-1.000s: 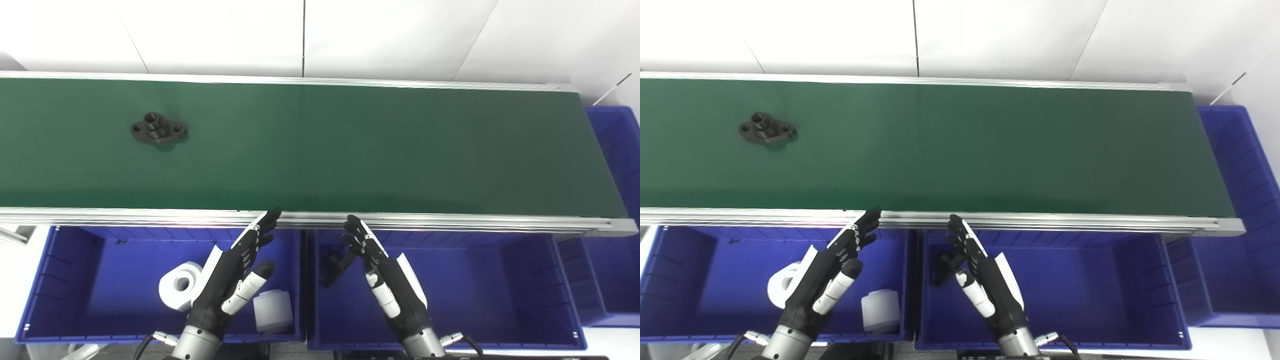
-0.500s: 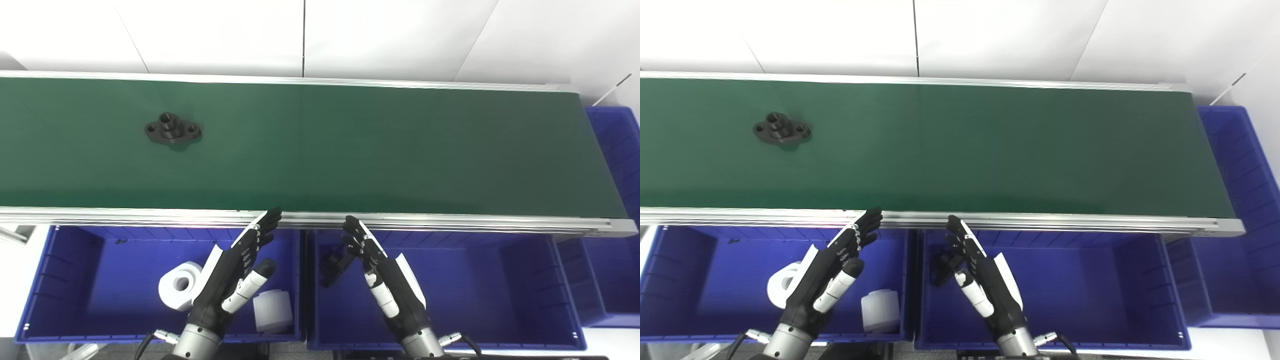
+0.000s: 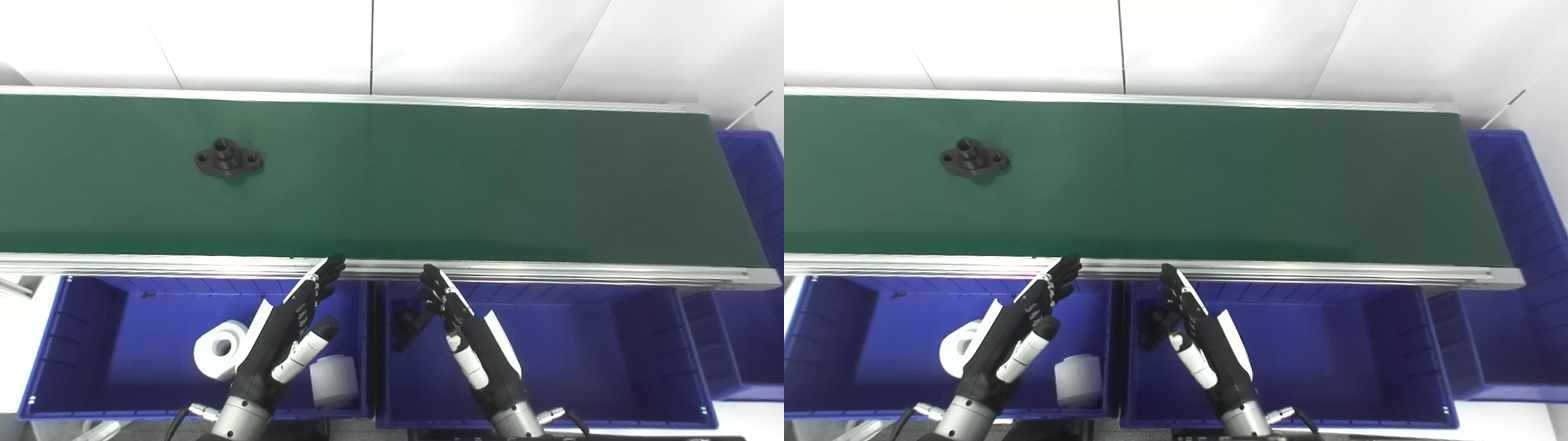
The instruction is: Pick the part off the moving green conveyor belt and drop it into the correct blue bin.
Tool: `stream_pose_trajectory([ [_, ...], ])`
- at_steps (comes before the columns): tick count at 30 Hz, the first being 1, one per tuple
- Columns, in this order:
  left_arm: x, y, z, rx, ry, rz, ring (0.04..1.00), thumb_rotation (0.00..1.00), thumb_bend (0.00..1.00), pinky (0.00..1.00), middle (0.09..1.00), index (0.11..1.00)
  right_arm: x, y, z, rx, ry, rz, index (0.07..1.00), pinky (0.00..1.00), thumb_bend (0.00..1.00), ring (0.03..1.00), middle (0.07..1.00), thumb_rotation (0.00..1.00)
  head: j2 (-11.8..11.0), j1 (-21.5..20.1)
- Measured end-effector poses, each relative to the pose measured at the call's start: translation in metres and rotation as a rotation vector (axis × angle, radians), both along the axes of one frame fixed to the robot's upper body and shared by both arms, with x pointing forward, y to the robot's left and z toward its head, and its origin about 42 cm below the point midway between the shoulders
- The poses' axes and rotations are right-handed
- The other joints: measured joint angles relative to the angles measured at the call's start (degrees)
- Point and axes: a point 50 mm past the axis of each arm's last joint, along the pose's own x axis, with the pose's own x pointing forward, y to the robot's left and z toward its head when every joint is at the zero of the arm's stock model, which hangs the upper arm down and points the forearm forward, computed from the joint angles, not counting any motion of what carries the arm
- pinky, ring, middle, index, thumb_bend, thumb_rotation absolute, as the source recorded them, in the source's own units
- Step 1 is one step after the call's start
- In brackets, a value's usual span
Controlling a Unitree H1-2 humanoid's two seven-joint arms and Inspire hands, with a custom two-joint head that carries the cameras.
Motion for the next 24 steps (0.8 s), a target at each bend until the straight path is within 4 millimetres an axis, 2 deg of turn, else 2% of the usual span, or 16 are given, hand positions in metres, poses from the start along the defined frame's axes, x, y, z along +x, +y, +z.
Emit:
stream_pose_trajectory([
  [4, 0.000, 0.000, 0.000, 0.000, 0.000, -0.001, 0.943, 0.84, 0.68, 0.92, 0.926, 0.907, -0.001, 0.000, -0.002, 0.000, 0.001, 0.000, 0.968, 0.92, 0.90, 0.924, 0.948, 1.00, -0.44, 0.18],
  [9, -0.001, 0.000, 0.000, 0.004, 0.002, -0.005, 0.942, 0.84, 0.70, 0.92, 0.922, 0.902, -0.003, 0.000, -0.006, 0.007, -0.005, 0.001, 0.966, 0.92, 0.90, 0.927, 0.950, 0.99, -3.33, 0.79],
  [13, -0.003, 0.000, -0.005, 0.008, 0.016, -0.004, 0.938, 0.82, 0.69, 0.91, 0.920, 0.894, -0.004, -0.001, -0.008, 0.003, 0.003, 0.003, 0.967, 0.92, 0.90, 0.928, 0.949, 0.99, -4.04, 0.97],
  [15, -0.005, 0.000, -0.008, 0.012, 0.028, -0.005, 0.937, 0.82, 0.69, 0.90, 0.921, 0.892, -0.005, -0.001, -0.010, 0.002, 0.004, 0.003, 0.967, 0.91, 0.91, 0.927, 0.948, 0.99, -5.71, 1.93],
  [21, -0.007, -0.001, -0.012, 0.017, 0.029, -0.012, 0.924, 0.80, 0.75, 0.88, 0.912, 0.869, -0.008, -0.005, -0.016, 0.004, 0.003, 0.006, 0.963, 0.92, 0.92, 0.931, 0.951, 0.98, -7.73, 2.55],
  [24, -0.009, -0.003, -0.020, 0.016, 0.049, -0.010, 0.916, 0.79, 0.75, 0.86, 0.906, 0.866, -0.009, -0.006, -0.021, 0.005, 0.008, 0.005, 0.962, 0.91, 0.93, 0.930, 0.949, 0.98, -9.75, 3.07],
])
